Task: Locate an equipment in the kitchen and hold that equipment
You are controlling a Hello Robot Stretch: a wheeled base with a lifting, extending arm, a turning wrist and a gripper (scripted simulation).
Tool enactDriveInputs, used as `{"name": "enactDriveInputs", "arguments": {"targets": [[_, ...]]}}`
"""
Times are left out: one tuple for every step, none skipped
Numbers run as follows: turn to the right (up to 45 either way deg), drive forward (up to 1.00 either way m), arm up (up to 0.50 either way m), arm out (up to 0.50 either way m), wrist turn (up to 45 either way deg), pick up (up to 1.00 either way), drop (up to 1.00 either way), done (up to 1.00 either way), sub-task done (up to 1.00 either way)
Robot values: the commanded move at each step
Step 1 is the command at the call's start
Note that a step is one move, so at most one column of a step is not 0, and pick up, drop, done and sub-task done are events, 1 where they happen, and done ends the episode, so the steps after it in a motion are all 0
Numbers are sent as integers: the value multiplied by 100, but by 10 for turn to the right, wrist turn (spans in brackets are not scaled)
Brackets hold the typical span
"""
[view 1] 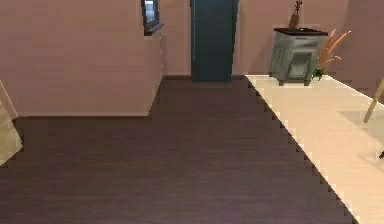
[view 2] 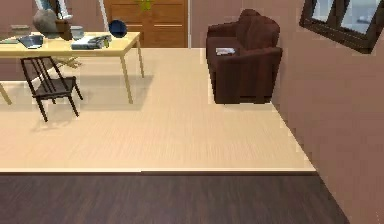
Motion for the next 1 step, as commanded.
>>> {"name": "enactDriveInputs", "arguments": {"targets": [[-450,0,0,0,0,0,0,0,0]]}}
